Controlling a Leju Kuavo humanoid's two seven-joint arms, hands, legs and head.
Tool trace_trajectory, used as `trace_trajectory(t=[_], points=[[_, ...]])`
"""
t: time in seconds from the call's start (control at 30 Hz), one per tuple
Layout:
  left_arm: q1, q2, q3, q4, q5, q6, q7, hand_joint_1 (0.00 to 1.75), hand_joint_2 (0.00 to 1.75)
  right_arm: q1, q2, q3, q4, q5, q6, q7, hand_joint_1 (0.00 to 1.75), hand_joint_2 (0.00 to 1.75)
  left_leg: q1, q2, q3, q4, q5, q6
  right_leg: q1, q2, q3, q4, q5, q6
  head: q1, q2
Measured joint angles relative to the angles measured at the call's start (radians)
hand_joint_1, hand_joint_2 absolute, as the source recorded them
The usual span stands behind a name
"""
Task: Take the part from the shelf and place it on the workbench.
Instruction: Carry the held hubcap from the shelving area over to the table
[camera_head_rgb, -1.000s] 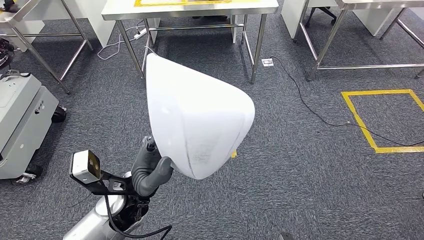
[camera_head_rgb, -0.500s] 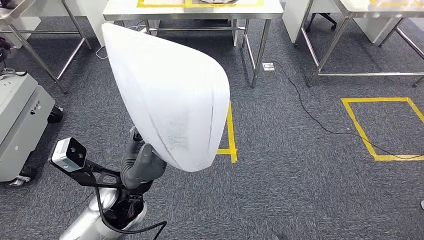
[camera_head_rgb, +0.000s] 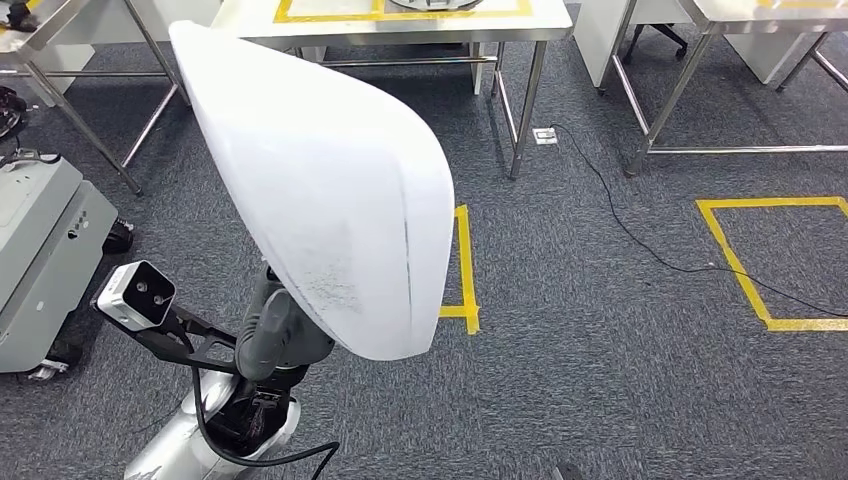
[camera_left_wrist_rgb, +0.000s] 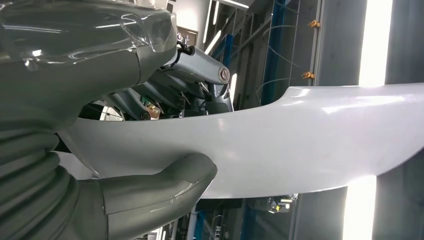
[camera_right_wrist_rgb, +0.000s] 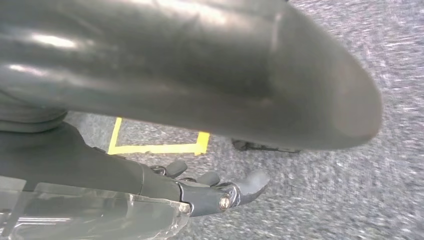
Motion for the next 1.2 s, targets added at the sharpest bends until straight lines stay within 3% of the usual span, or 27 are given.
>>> trace_trajectory(t=[0.1, 0.13, 0.17, 0.23, 0.3, 0.4, 0.47, 0.5, 0.57, 0.63, 0.67, 0.7, 0.77, 0.83, 0.9, 1.0, 1.03, 1.1, 1.13, 1.17, 1.2], points=[[-0.002, 0.000, 0.003, 0.001, 0.002, -0.001, 0.001, 1.75, 1.75, -0.001, 0.001, 0.000, 0.000, 0.000, -0.001, 0.002, 0.00, 0.00, 0.008, 0.005, -0.117, 0.201, -0.067, -0.014, 0.003, 0.001, 0.012, 0.000, -0.012, -0.011, -0.002, 0.000], [-0.002, 0.001, 0.003, 0.002, 0.002, -0.001, 0.001, 1.75, 1.75, 0.000, 0.002, 0.000, 0.000, -0.001, -0.001, 0.002, 0.00, 0.00, 0.009, 0.005, -0.145, 0.234, -0.063, -0.014, 0.005, 0.002, 0.017, 0.000, -0.017, -0.011, -0.002, 0.000], [-0.002, 0.001, 0.003, 0.002, 0.002, -0.001, 0.002, 1.75, 1.75, 0.000, 0.002, 0.000, 0.000, -0.002, -0.001, 0.003, 0.00, 0.00, 0.009, 0.006, -0.153, 0.227, -0.039, -0.013, 0.006, 0.003, 0.024, 0.000, -0.022, -0.011, -0.002, 0.000], [-0.004, 0.001, 0.003, 0.003, 0.002, -0.001, 0.003, 1.75, 1.75, 0.000, 0.004, 0.000, 0.000, -0.005, -0.002, 0.005, 0.00, 0.00, 0.006, 0.006, -0.112, 0.103, 0.055, 0.001, 0.010, 0.006, 0.043, -0.001, -0.034, -0.009, -0.002, 0.000], [-0.009, 0.000, 0.003, 0.003, 0.001, -0.002, 0.006, 1.75, 1.75, -0.001, 0.006, 0.000, 0.000, -0.006, 0.003, 0.006, 0.00, 0.00, -0.002, 0.008, -0.059, -0.018, 0.109, 0.023, 0.012, 0.008, 0.054, -0.003, -0.043, -0.005, 0.000, 0.000], [-0.016, -0.002, 0.001, 0.003, -0.002, -0.001, 0.011, 1.75, 1.75, -0.002, 0.002, 0.000, 0.000, -0.005, 0.025, 0.008, 0.00, 0.00, -0.013, 0.009, -0.038, -0.062, 0.105, 0.040, 0.011, 0.007, 0.054, -0.009, -0.048, 0.010, -0.002, 0.000], [-0.018, -0.007, 0.000, 0.002, -0.005, -0.001, 0.013, 1.75, 1.75, -0.002, -0.003, 0.000, 0.000, -0.004, 0.033, 0.010, 0.00, 0.00, -0.009, 0.010, -0.017, -0.085, 0.108, 0.046, 0.013, 0.004, 0.054, 0.001, -0.057, 0.016, -0.002, 0.000], [-0.021, -0.010, -0.001, 0.002, -0.006, -0.001, 0.014, 1.75, 1.75, -0.002, -0.006, 0.000, 0.000, -0.004, 0.034, 0.010, 0.00, 0.00, -0.005, 0.010, -0.004, -0.098, 0.110, 0.049, 0.014, 0.003, 0.041, 0.031, -0.069, 0.016, -0.001, 0.000], [-0.025, -0.016, -0.002, 0.003, -0.007, 0.000, 0.015, 1.75, 1.75, -0.001, -0.013, 0.000, 0.000, -0.004, 0.035, 0.011, 0.00, 0.00, -0.003, 0.011, 0.012, -0.108, 0.106, 0.056, 0.012, 0.002, -0.031, 0.155, -0.108, 0.014, 0.002, 0.000], [-0.026, -0.019, -0.005, 0.006, -0.008, 0.001, 0.016, 1.75, 1.75, 0.003, -0.020, 0.000, 0.000, -0.004, 0.035, 0.011, 0.00, 0.00, -0.005, 0.008, 0.018, -0.107, 0.097, 0.056, 0.006, 0.001, -0.112, 0.263, -0.128, 0.022, 0.004, 0.000], [-0.025, -0.019, -0.007, 0.008, -0.008, 0.001, 0.017, 1.75, 1.75, 0.005, -0.022, 0.000, 0.000, -0.004, 0.035, 0.010, 0.00, 0.00, -0.005, 0.006, 0.023, -0.106, 0.091, 0.054, 0.003, 0.001, -0.127, 0.268, -0.114, 0.032, 0.004, 0.000], [-0.025, -0.019, -0.009, 0.009, -0.007, 0.001, 0.018, 1.75, 1.75, 0.006, -0.024, 0.000, 0.000, -0.004, 0.035, 0.010, 0.00, 0.00, -0.004, 0.005, 0.029, -0.103, 0.084, 0.051, 0.000, 0.001, -0.120, 0.228, -0.084, 0.044, 0.004, 0.000], [-0.026, -0.019, -0.012, 0.010, -0.002, 0.001, 0.019, 1.75, 1.75, 0.006, -0.027, 0.000, 0.000, -0.005, 0.035, 0.009, 0.00, 0.00, -0.004, 0.004, 0.041, -0.092, 0.063, 0.041, -0.005, -0.002, -0.065, 0.089, -0.007, 0.063, 0.004, 0.000], [-0.027, -0.019, -0.015, 0.010, 0.002, 0.002, 0.020, 1.75, 1.75, 0.006, -0.028, 0.000, 0.000, -0.006, 0.036, 0.008, 0.00, 0.00, -0.009, 0.004, 0.044, -0.077, 0.043, 0.029, -0.005, -0.004, -0.029, 0.008, 0.026, 0.054, 0.005, 0.000], [-0.029, -0.019, -0.016, 0.011, 0.003, 0.002, 0.022, 1.75, 1.75, 0.006, -0.028, -0.001, 0.000, -0.006, 0.036, 0.007, 0.00, 0.00, -0.010, 0.005, 0.044, -0.071, 0.033, 0.019, -0.002, -0.002, -0.025, 0.005, 0.019, 0.031, 0.006, 0.000], [-0.030, -0.019, -0.016, 0.010, 0.004, 0.002, 0.023, 1.75, 1.75, 0.006, -0.027, -0.001, 0.000, -0.007, 0.036, 0.005, 0.00, 0.00, -0.003, 0.007, 0.027, -0.029, 0.004, 0.002, -0.007, 0.001, -0.011, 0.003, 0.007, 0.010, 0.004, 0.000], [-0.031, -0.019, -0.016, 0.010, 0.004, 0.001, 0.023, 1.75, 1.75, 0.005, -0.027, -0.001, 0.000, -0.007, 0.036, 0.005, 0.00, 0.00, 0.000, 0.007, 0.000, 0.024, -0.018, -0.004, -0.008, 0.002, -0.006, 0.003, 0.003, 0.003, 0.003, 0.000], [-0.030, -0.018, -0.016, 0.011, 0.005, 0.001, 0.023, 1.75, 1.75, 0.005, -0.027, -0.001, 0.000, -0.008, 0.036, 0.005, 0.00, 0.00, 0.006, 0.008, -0.085, 0.167, -0.067, -0.013, -0.005, 0.002, 0.003, 0.003, -0.007, -0.005, 0.002, 0.000], [-0.029, -0.018, -0.016, 0.011, 0.005, 0.001, 0.023, 1.75, 1.75, 0.006, -0.027, -0.001, 0.000, -0.009, 0.036, 0.005, 0.00, 0.00, 0.008, 0.008, -0.124, 0.221, -0.076, -0.014, -0.004, 0.002, 0.007, 0.003, -0.012, -0.006, 0.002, 0.000], [-0.029, -0.017, -0.016, 0.012, 0.005, 0.001, 0.023, 1.75, 1.75, 0.008, -0.027, -0.001, 0.000, -0.009, 0.036, 0.005, 0.00, 0.00, 0.009, 0.008, -0.145, 0.238, -0.063, -0.014, -0.002, 0.003, 0.014, 0.003, -0.017, -0.007, 0.002, 0.000], [-0.029, -0.017, -0.016, 0.012, 0.005, 0.001, 0.023, 1.75, 1.75, 0.009, -0.027, -0.001, 0.000, -0.009, 0.036, 0.005, 0.00, 0.00, 0.009, 0.008, -0.146, 0.212, -0.027, -0.011, 0.000, 0.004, 0.024, 0.003, -0.023, -0.006, 0.002, 0.000]])
